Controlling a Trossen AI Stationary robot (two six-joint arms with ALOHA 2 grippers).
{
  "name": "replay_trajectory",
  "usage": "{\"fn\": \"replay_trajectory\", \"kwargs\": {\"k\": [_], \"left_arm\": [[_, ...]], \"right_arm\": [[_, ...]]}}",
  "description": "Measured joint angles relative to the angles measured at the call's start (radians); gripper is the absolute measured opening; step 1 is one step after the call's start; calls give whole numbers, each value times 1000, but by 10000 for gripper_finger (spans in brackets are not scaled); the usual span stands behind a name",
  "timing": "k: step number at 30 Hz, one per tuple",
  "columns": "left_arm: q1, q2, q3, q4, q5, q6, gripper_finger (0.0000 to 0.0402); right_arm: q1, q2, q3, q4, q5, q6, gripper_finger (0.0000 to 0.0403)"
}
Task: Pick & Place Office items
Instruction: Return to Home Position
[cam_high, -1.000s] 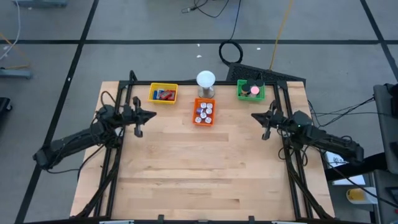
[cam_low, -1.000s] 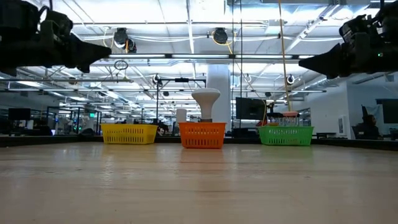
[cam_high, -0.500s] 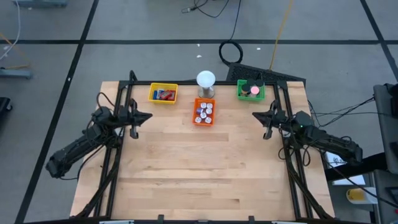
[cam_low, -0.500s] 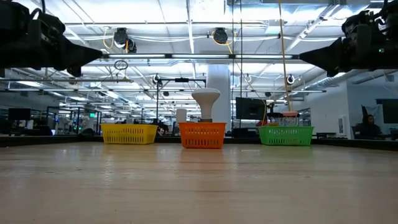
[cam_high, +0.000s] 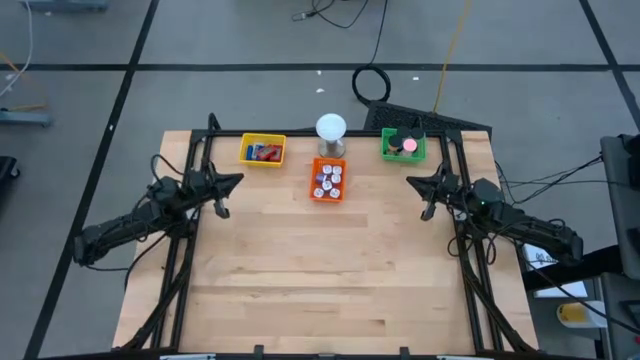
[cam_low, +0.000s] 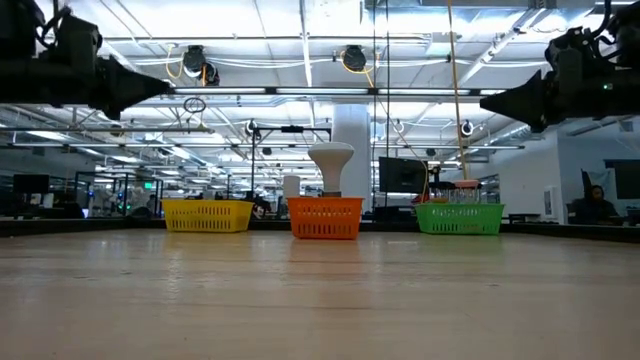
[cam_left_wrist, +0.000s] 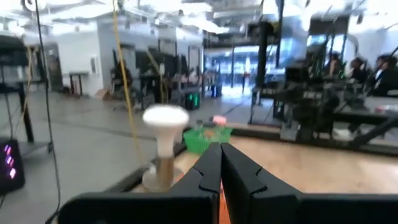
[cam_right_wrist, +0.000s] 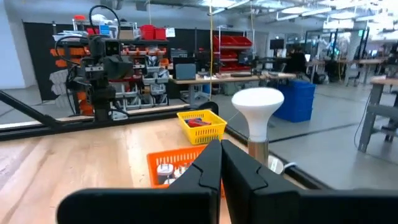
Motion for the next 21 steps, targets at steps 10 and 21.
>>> {"fn": "replay_trajectory", "kwargs": {"k": [10,21], "left_arm": [[-57,0,0,-110,30,-28,8],[-58,0,0,-107,30,-23,8]], "right_arm": [[0,2,0,-62,63,6,0],[0,3,0,-54,156,-12,0]]}}
